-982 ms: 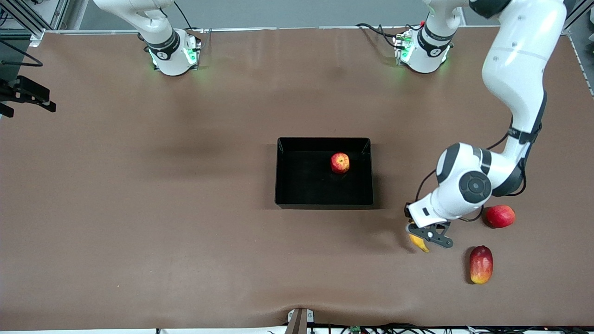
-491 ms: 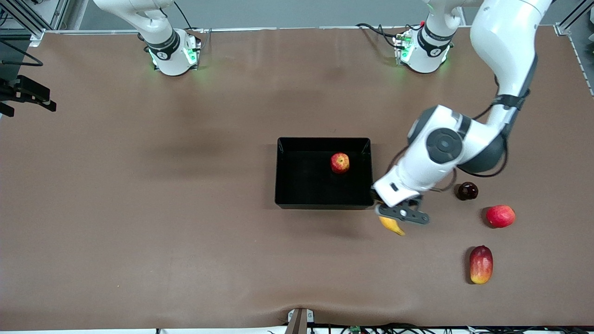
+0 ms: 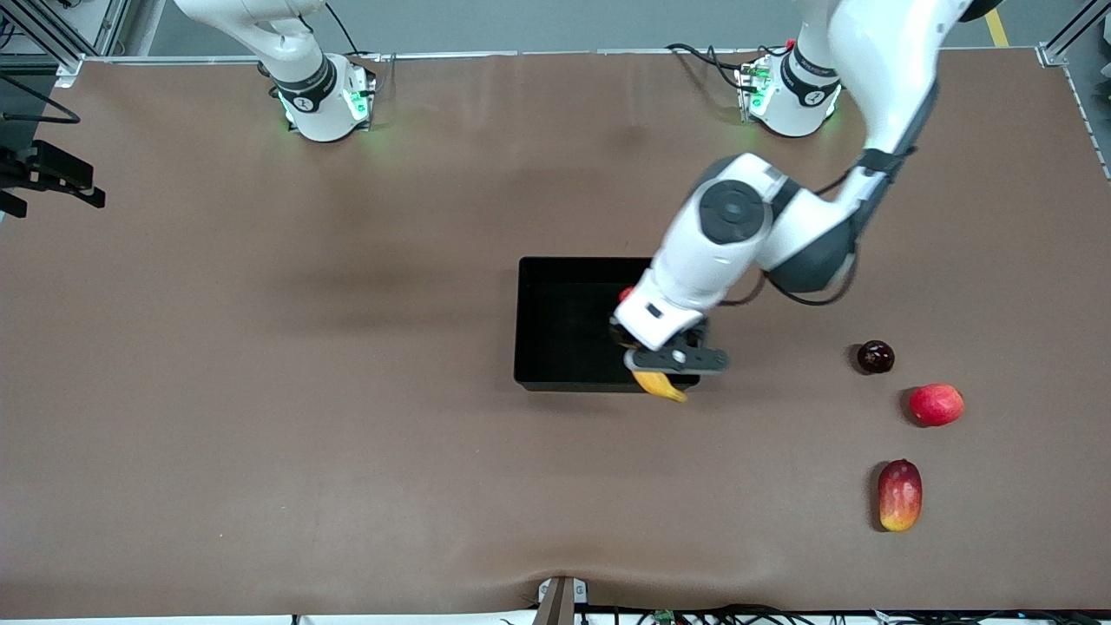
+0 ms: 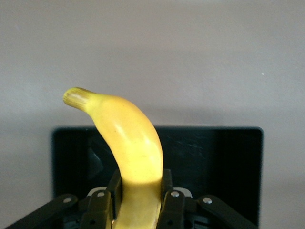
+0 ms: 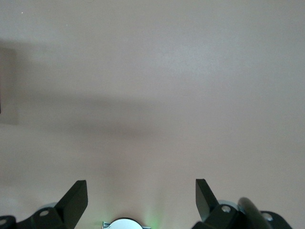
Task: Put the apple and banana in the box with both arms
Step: 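Lift the banana with the left gripper and carry it over the tray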
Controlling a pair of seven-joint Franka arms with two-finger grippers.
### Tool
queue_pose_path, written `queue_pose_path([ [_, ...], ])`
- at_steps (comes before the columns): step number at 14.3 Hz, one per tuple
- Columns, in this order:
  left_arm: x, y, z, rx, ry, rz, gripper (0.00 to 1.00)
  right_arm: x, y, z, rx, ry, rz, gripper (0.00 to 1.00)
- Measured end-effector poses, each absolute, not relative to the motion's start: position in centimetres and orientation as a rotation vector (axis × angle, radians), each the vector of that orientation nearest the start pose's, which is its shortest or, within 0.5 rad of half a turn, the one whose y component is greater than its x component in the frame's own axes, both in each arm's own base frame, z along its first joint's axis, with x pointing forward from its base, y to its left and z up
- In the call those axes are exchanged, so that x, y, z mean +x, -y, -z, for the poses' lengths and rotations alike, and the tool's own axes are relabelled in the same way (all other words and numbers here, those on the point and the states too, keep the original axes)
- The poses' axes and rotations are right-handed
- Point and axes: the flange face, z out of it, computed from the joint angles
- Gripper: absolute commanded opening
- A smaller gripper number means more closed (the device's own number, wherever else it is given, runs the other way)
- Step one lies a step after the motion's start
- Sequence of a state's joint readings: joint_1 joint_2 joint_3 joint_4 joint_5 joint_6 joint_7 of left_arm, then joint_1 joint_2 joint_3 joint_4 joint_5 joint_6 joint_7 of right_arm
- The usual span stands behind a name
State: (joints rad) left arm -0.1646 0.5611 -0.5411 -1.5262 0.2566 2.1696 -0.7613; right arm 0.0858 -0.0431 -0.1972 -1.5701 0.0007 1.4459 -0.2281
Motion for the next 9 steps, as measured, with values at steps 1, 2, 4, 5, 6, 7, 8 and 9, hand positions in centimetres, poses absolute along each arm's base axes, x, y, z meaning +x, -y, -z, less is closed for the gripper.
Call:
queue_pose_path([
  [1,57.5,41.6,-37.6,-3.288,0.052,0.127,0.00,52.4,6.2,-63.7,-3.111,0.179,-0.124,1.00],
  [2,56.6,43.2,-36.9,-3.288,0.062,0.107,0.00,52.4,6.4,-63.7,-3.111,0.175,-0.124,1.00],
  [4,55.6,45.5,-35.3,-3.280,0.052,0.087,0.00,52.4,6.5,-63.7,-3.111,0.171,-0.124,1.00],
  [5,55.3,46.3,-34.4,-3.272,0.046,0.084,0.00,52.4,6.5,-63.7,-3.111,0.170,-0.125,1.00],
  [6,55.1,47.1,-33.6,-3.264,0.042,0.079,0.00,52.4,6.5,-63.7,-3.111,0.170,-0.125,1.00],
  [7,54.8,47.8,-32.8,-3.257,0.037,0.072,0.00,52.4,6.5,-63.7,-3.111,0.170,-0.125,1.00],
  [8,54.5,48.4,-31.8,-3.250,0.033,0.064,0.00,52.4,6.5,-63.7,-3.111,0.170,-0.125,1.00],
  [9,54.1,49.1,-30.7,-3.241,0.025,0.062,0.00,52.4,6.5,-63.7,-3.111,0.170,-0.125,1.00],
])
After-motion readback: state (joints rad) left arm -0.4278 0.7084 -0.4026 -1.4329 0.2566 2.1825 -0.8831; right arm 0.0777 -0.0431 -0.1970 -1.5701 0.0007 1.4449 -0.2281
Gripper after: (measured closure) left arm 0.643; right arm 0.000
